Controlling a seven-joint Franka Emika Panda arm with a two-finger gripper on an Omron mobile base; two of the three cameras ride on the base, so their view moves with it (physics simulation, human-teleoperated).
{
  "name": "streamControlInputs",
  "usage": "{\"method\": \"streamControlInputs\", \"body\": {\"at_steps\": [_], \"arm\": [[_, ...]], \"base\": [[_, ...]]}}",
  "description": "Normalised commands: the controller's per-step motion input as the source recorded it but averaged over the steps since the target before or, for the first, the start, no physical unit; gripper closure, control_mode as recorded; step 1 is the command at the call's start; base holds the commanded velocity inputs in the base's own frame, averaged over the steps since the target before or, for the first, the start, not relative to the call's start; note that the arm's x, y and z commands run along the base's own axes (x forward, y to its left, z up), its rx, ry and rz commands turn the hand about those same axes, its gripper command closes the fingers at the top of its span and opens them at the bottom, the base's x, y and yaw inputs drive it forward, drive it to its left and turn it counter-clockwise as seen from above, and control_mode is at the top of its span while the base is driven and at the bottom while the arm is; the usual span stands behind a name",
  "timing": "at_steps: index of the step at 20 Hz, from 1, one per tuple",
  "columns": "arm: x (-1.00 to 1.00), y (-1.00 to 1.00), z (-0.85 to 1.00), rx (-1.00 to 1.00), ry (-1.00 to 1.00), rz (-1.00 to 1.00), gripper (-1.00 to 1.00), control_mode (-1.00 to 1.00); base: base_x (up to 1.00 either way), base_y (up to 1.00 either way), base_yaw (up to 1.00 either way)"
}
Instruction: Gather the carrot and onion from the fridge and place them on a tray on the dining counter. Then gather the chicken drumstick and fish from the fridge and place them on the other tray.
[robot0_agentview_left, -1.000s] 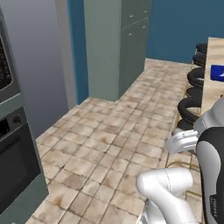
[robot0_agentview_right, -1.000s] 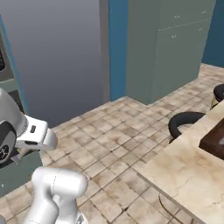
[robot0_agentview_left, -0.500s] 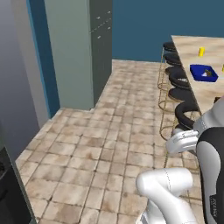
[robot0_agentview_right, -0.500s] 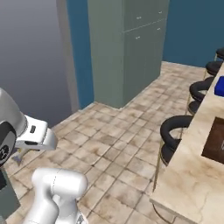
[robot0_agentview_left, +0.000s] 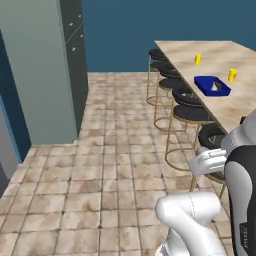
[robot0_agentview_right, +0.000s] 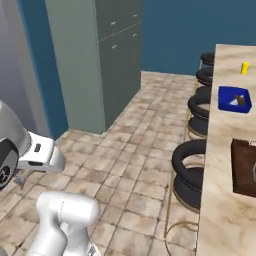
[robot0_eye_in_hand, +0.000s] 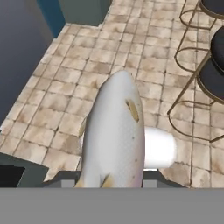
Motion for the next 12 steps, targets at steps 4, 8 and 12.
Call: {"method": "streamControlInputs", "body": {"at_steps": [4, 8, 12], "arm": [[0.00, 0.00, 0.00, 0.00, 0.00, 0.00, 1.00, 1.00], [0.00, 0.00, 0.00, 0.00, 0.00, 0.00, 1.00, 1.00], [0.00, 0.00, 0.00, 0.00, 0.00, 0.00, 1.00, 1.00]], "base": [[0.84, 0.48, -0.44], [0.85, 0.50, -0.43], [0.83, 0.50, -0.43]]}}
